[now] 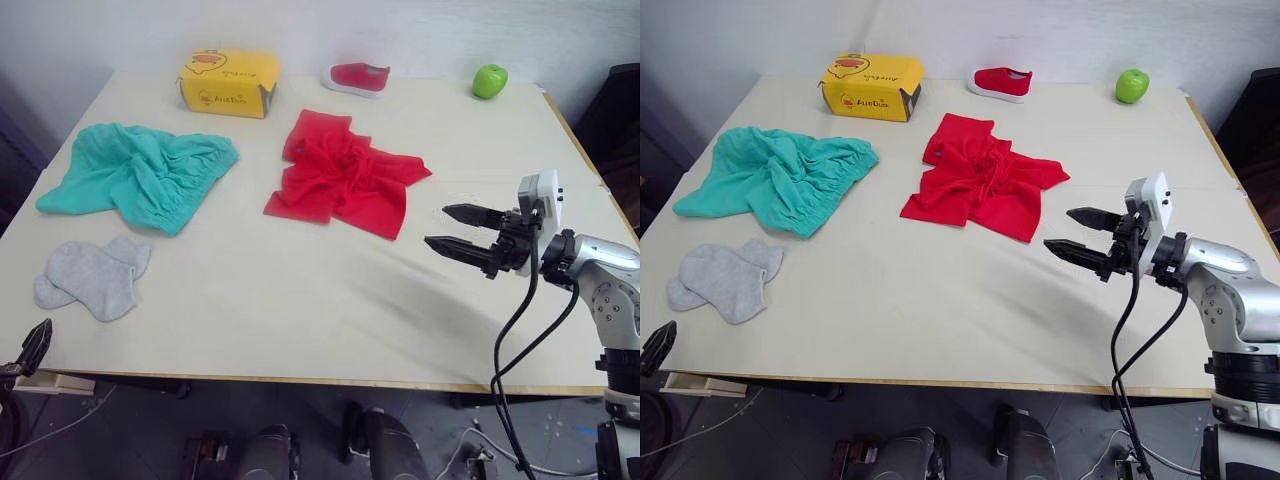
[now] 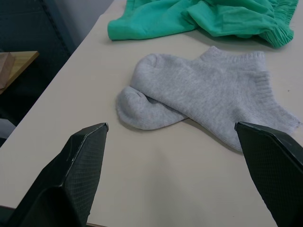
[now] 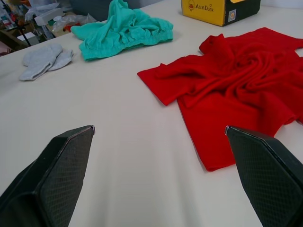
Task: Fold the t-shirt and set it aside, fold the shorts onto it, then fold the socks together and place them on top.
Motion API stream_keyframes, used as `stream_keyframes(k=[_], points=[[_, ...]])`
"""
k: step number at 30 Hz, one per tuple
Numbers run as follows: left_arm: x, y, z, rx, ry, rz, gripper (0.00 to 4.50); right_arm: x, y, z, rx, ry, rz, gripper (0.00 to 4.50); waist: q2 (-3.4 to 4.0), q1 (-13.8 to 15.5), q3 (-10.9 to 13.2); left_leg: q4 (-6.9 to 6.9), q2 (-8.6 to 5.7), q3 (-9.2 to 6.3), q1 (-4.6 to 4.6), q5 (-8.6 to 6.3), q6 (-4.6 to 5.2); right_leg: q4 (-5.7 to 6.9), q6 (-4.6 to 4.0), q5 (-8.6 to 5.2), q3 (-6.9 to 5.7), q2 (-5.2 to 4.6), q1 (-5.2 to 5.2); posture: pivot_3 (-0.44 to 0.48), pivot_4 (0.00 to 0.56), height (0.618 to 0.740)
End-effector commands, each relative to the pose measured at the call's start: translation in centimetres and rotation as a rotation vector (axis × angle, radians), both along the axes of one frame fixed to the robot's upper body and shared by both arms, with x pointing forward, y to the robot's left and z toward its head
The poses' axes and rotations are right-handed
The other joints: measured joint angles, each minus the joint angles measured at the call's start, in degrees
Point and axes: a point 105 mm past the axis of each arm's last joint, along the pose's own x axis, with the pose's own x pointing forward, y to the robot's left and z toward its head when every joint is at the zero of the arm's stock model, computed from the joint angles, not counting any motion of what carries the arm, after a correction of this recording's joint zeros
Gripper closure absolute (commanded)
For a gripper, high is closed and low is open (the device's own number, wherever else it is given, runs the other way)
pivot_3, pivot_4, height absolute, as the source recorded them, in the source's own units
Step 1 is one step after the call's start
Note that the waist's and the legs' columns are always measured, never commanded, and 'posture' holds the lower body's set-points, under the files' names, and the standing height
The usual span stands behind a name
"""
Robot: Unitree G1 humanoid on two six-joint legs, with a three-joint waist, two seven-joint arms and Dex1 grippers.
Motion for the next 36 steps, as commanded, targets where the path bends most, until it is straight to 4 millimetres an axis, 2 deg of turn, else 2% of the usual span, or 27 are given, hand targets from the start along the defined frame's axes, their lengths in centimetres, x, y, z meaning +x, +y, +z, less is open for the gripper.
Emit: stream_keyframes(k=[1,16,22,32,34,36], points=[[-0.4,0.2,1.4,0.052,-0.023,-0.01,0.01,-0.1,-0.4,1.4,0.012,-0.058,-0.023,0.0,0.0,0.0,0.0,0.0,0.0,0.0,0.0,0.0,0.0,0.0,0.0,0.0,0.0,0.0,0.0,0.0,0.15,0.74],[1.0,-0.6,0.8,0.045,-0.007,-0.044,0.01,-0.3,-0.8,1.6,-0.021,-0.089,-0.07,0.0,0.0,0.0,0.0,0.0,0.0,0.02,0.01,0.0,-0.01,0.01,0.0,0.0,0.01,0.0,0.0,0.0,0.15,0.74],[1.6,-1.9,1.3,0.057,0.007,-0.148,0.01,-0.5,-0.9,1.4,-0.1,-0.122,-0.084,0.0,0.0,0.0,0.0,0.0,0.0,0.03,0.01,-0.01,-0.01,0.0,0.0,0.0,0.01,0.0,0.0,0.0,0.15,0.74],[7.9,-11.2,3.4,0.299,0.156,-0.802,0.01,-0.8,2.5,0.5,-0.293,-0.178,0.008,0.0,0.05,0.0,0.0,-0.01,-0.01,0.05,0.01,-0.02,-0.04,0.01,0.0,0.0,0.01,0.01,-0.02,0.0,0.15,0.74],[10.5,-13.5,4.0,0.382,0.159,-0.926,0.01,-0.4,3.7,-0.1,-0.329,-0.187,0.036,0.0,0.11,0.0,0.1,0.0,-0.01,0.09,-0.02,-0.01,-0.04,0.03,0.0,0.0,0.01,0.04,-0.06,0.0,0.15,0.74],[13.4,-15.9,4.5,0.44,0.136,-1.04,0.01,1.0,4.6,-0.6,-0.37,-0.197,0.014,0.0,0.12,0.0,0.1,0.04,-0.03,0.15,-0.01,0.06,-0.07,0.13,-0.03,0.01,0.03,0.06,-0.04,0.0,0.15,0.74]])
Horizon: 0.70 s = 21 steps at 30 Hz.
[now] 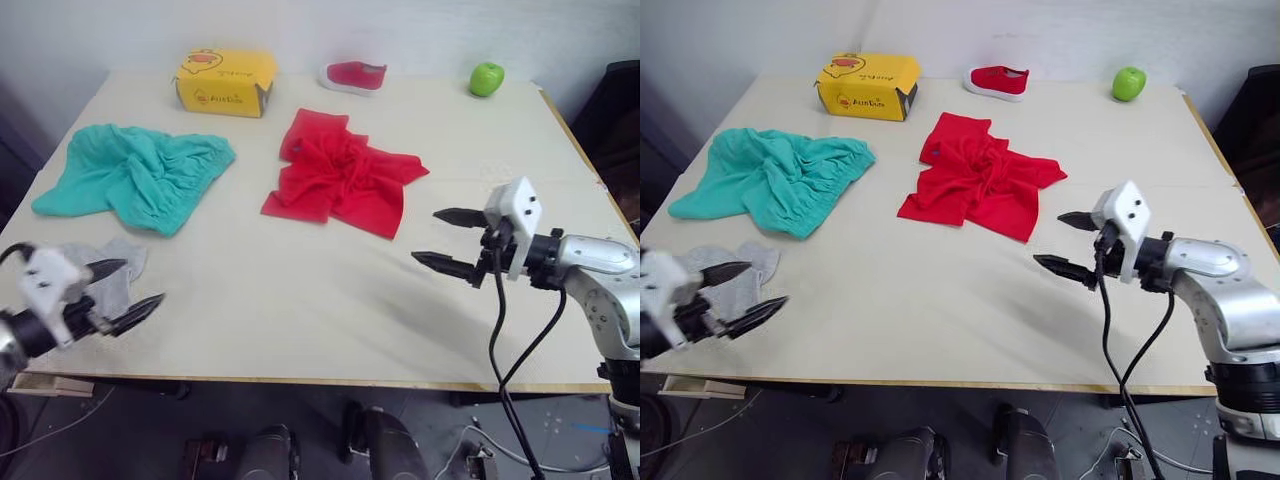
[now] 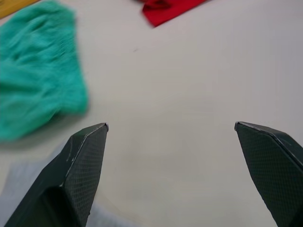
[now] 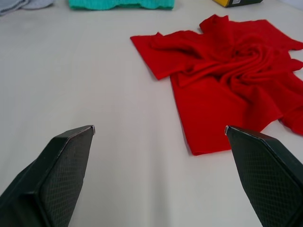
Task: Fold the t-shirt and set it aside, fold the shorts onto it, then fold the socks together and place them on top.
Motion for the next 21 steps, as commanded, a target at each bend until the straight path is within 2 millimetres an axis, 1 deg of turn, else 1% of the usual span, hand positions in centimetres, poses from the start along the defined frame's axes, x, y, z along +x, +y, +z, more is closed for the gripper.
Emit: stream_keyframes(k=[1,4,6,7,10,13,15,17,21], points=[[3.4,-3.6,0.2,0.091,-0.013,-0.19,0.01,1.8,1.8,0.0,-0.07,-0.067,-0.003,0.0,0.0,0.0,0.0,0.01,-0.02,0.03,0.01,0.02,-0.01,0.03,-0.01,0.01,0.0,0.01,0.0,0.0,0.15,0.74],[6.6,-7.6,0.5,0.104,-0.022,-0.332,0.01,3.7,2.8,-1.2,-0.138,-0.076,-0.013,0.0,-0.02,-0.1,0.0,0.0,-0.07,0.11,0.02,0.04,-0.02,0.1,-0.01,0.01,0.02,0.05,-0.02,0.0,0.15,0.74],[8.1,-10.0,0.2,0.133,-0.021,-0.415,0.01,5.4,3.2,-1.7,-0.196,-0.119,-0.048,0.0,-0.03,-0.2,0.0,0.02,-0.09,0.16,-0.15,0.05,-0.01,0.05,0.0,0.01,-0.05,0.2,-0.12,0.0,0.15,0.74],[8.7,-10.8,-0.1,0.154,-0.018,-0.442,0.01,6.1,3.4,-2.0,-0.219,-0.132,-0.063,0.0,-0.03,-0.3,0.0,0.01,-0.12,0.27,-0.16,0.06,0.0,0.06,0.02,0.0,-0.05,0.45,-0.16,0.0,0.15,0.74],[11.0,-13.2,-1.1,0.207,-0.015,-0.467,0.01,7.7,4.1,-2.4,-0.244,-0.152,-0.093,0.0,-0.04,-1.2,0.0,0.0,-0.02,0.71,-0.25,0.06,-0.01,0.01,0.04,0.0,0.01,0.6,-0.24,0.0,0.15,0.74],[13.3,-15.0,-1.3,0.219,-0.031,-0.415,0.01,8.7,4.6,-3.0,-0.256,-0.148,-0.117,0.0,-0.04,-1.4,0.0,0.0,0.05,0.72,-0.25,0.1,-0.09,0.04,0.03,0.0,0.04,0.66,-0.27,0.0,0.15,0.74],[14.5,-15.8,-1.3,0.208,-0.025,-0.361,0.01,9.1,4.7,-3.4,-0.253,-0.14,-0.135,0.0,-0.04,-1.5,0.0,0.0,0.05,0.72,-0.23,0.12,-0.1,0.11,0.03,0.0,0.1,0.65,-0.3,0.0,0.15,0.74],[15.3,-16.3,-1.3,0.198,-0.021,-0.313,0.01,9.4,4.8,-3.7,-0.24,-0.132,-0.151,0.0,-0.04,-1.7,0.0,0.0,0.07,0.69,-0.19,0.12,-0.1,0.21,0.03,0.0,0.23,0.62,-0.37,0.0,0.15,0.74],[16.0,-16.8,-1.2,0.184,-0.031,-0.266,0.01,9.6,4.8,-4.1,-0.243,-0.133,-0.159,0.0,-0.05,-2.1,0.0,0.0,0.02,0.61,-0.22,0.13,-0.07,0.48,0.03,0.0,0.44,0.25,-0.66,0.0,0.15,0.74]])
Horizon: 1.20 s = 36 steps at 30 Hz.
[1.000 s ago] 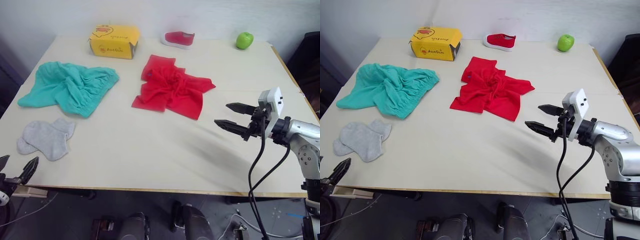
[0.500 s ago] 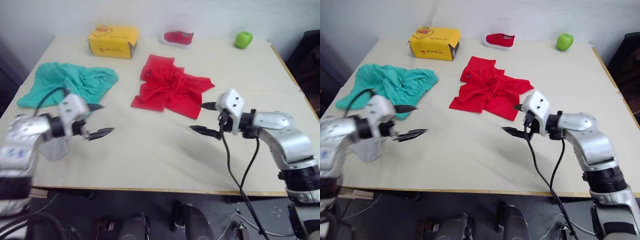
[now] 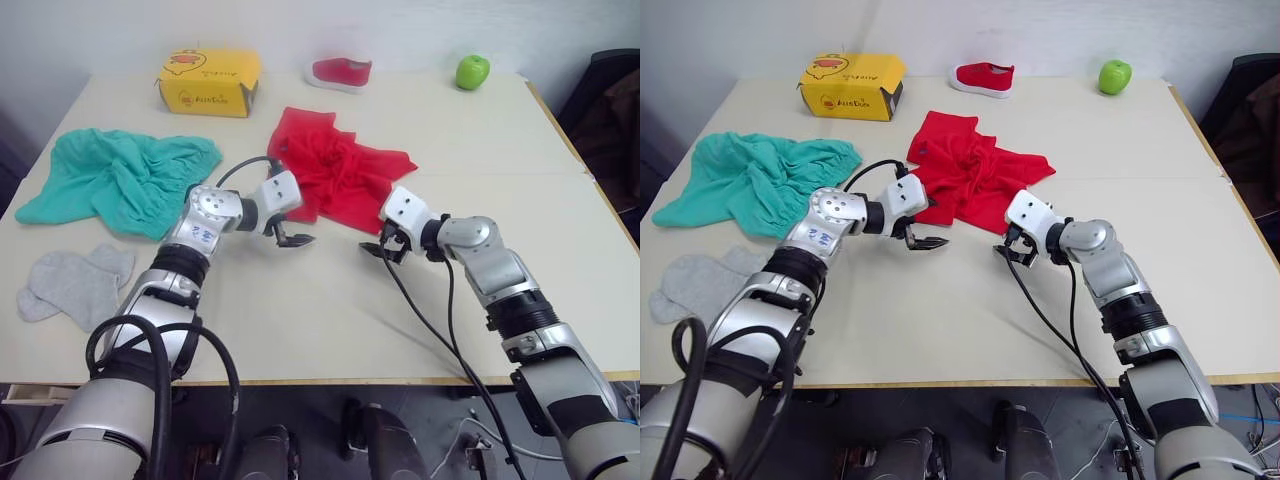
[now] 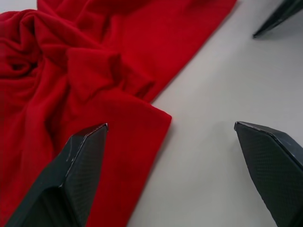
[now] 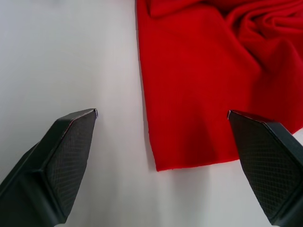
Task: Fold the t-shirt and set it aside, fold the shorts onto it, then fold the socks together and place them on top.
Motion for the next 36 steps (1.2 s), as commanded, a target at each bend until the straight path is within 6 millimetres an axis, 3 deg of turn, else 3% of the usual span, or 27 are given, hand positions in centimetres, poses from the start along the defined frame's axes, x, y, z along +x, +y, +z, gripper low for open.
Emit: stream_keyframes(k=[1,4,7,15,16,19,21,23,26,32,36], points=[[0.8,0.0,0.8,-0.014,-0.042,0.047,0.01,0.5,-0.2,0.7,0.004,-0.041,-0.021,0.0,0.0,-0.2,0.0,0.01,-0.02,0.01,0.0,0.01,0.01,0.06,0.0,0.0,0.01,-0.06,-0.03,0.0,0.15,0.74],[0.8,0.0,0.3,-0.012,-0.024,0.058,0.01,0.8,-0.4,0.6,0.012,-0.042,-0.044,0.0,-0.02,-0.6,0.0,0.05,-0.1,0.01,0.01,0.04,0.08,0.2,0.0,0.0,0.02,-0.19,-0.05,0.0,0.15,0.74],[1.0,0.2,-0.2,0.001,-0.019,0.087,0.81,1.1,-0.8,-0.1,-0.007,-0.026,-0.063,0.55,-0.02,-0.8,0.0,0.13,-0.19,0.01,0.03,0.08,0.14,0.33,0.0,0.0,0.07,-0.31,-0.05,0.0,0.15,0.74],[1.5,0.0,-0.8,-0.019,0.015,0.168,3.27,1.3,-1.9,-1.8,-0.047,0.021,-0.093,3.27,-0.06,-0.7,0.0,0.15,-0.23,-0.02,0.03,0.08,0.14,0.36,0.0,0.0,0.06,-0.36,-0.04,0.0,0.15,0.74],[1.5,0.0,-0.9,-0.017,0.016,0.173,3.32,1.3,-2.0,-1.8,-0.049,0.022,-0.094,3.58,-0.07,-0.7,0.0,0.15,-0.23,-0.03,0.03,0.08,0.14,0.37,0.0,0.0,0.06,-0.36,-0.04,0.0,0.15,0.74],[1.6,-0.1,-1.0,-0.014,0.014,0.182,3.32,1.2,-2.1,-2.0,-0.054,0.028,-0.097,3.58,-0.1,-0.7,-0.1,0.17,-0.25,-0.03,0.03,0.09,0.15,0.38,0.0,0.0,0.06,-0.39,-0.03,0.0,0.15,0.74],[1.7,0.0,-0.9,-0.019,0.01,0.19,3.32,1.2,-2.3,-2.0,-0.059,0.025,-0.1,3.92,-0.11,-0.7,-0.1,0.17,-0.25,-0.04,0.04,0.09,0.15,0.38,0.0,0.0,0.06,-0.39,-0.03,0.0,0.15,0.74],[1.7,0.0,-0.8,-0.027,0.01,0.19,3.67,1.2,-2.4,-1.8,-0.059,0.02,-0.1,4.46,-0.11,-0.7,-0.1,0.17,-0.27,-0.04,0.04,0.09,0.15,0.39,0.0,0.0,0.06,-0.41,-0.03,0.0,0.15,0.74],[1.6,0.2,-1.0,-0.021,0.017,0.185,4.47,1.1,-2.4,-1.4,-0.051,0.013,-0.096,4.5,-0.11,-0.7,-0.1,0.17,-0.28,-0.04,0.04,0.09,0.15,0.4,0.0,0.0,0.06,-0.42,-0.03,0.0,0.15,0.74],[1.5,1.7,-0.5,-0.024,0.022,0.185,4.49,0.4,-2.7,-0.4,-0.047,-0.006,-0.065,4.5,-0.11,-0.7,-0.1,0.17,-0.28,-0.05,0.03,0.09,0.15,0.39,0.0,0.0,0.06,-0.41,-0.05,0.0,0.15,0.74],[0.5,3.2,0.4,-0.051,0.069,0.105,4.49,-1.5,-2.9,0.8,-0.028,-0.003,0.012,4.5,-0.11,-0.7,-0.1,0.16,-0.27,-0.04,0.01,0.09,0.15,0.39,0.0,0.0,0.05,-0.38,-0.08,0.0,0.15,0.74]])
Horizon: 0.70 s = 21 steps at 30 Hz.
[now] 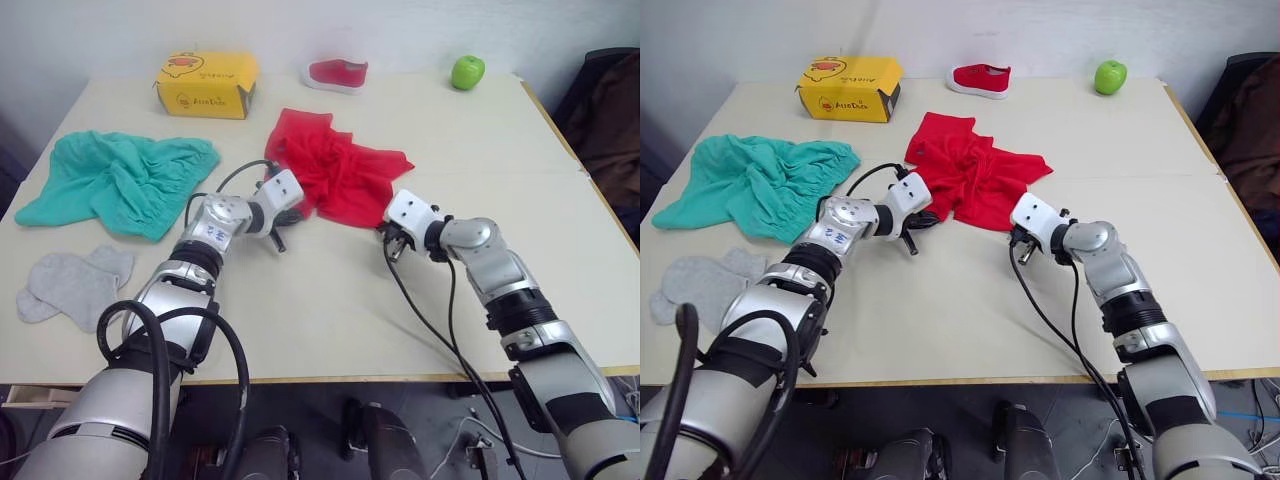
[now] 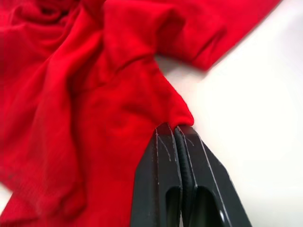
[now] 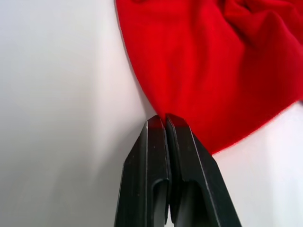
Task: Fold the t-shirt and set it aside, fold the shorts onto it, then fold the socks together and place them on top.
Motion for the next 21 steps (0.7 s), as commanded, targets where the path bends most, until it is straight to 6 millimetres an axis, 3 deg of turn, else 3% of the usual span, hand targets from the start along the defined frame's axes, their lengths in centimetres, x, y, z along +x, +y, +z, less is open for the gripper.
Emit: stream_keyframes(k=[1,6,9,13,18,21], points=[[-1.2,1.4,1.7,-0.045,0.031,-0.107,4.49,-2.1,-0.2,2.0,0.029,-0.02,0.084,4.5,0.0,0.0,0.0,0.0,-0.01,0.01,-0.02,0.0,0.0,0.0,0.0,0.0,0.0,0.0,-0.03,0.0,0.15,0.74],[-5.1,4.0,2.0,-0.041,0.172,-0.333,4.49,-6.2,-0.5,2.9,0.046,0.028,0.204,4.5,0.01,-0.1,0.0,-0.01,0.05,0.02,-0.09,-0.01,-0.02,-0.04,0.0,0.0,0.0,0.08,-0.11,0.0,0.15,0.74],[-8.6,7.1,0.8,0.021,0.282,-0.407,4.49,-8.7,-1.7,2.8,0.014,0.064,0.241,4.5,0.03,-0.1,0.0,0.0,0.08,0.04,-0.02,-0.03,-0.07,-0.04,-0.02,-0.01,0.04,0.14,-0.08,0.0,0.15,0.74],[-13.0,9.6,-0.5,0.076,0.399,-0.445,4.49,-10.5,-3.0,2.4,-0.018,0.101,0.252,4.5,0.02,0.1,0.0,0.01,0.13,0.06,-0.01,-0.05,-0.11,-0.05,-0.04,-0.03,0.12,0.16,-0.09,0.0,0.15,0.74],[-18.0,10.9,-1.5,0.096,0.533,-0.451,4.49,-12.8,-4.1,2.0,-0.018,0.16,0.273,4.5,0.02,0.9,0.0,0.12,0.13,0.04,0.01,-0.06,-0.11,-0.05,-0.04,-0.03,0.2,0.11,-0.04,0.0,0.15,0.74],[-20.1,11.1,-1.9,0.088,0.573,-0.432,4.49,-14.8,-4.7,1.5,-0.012,0.226,0.3,4.5,0.02,1.5,0.0,0.09,0.16,0.04,0.02,-0.1,-0.14,-0.1,-0.05,-0.03,0.21,0.12,-0.03,0.0,0.15,0.74]])
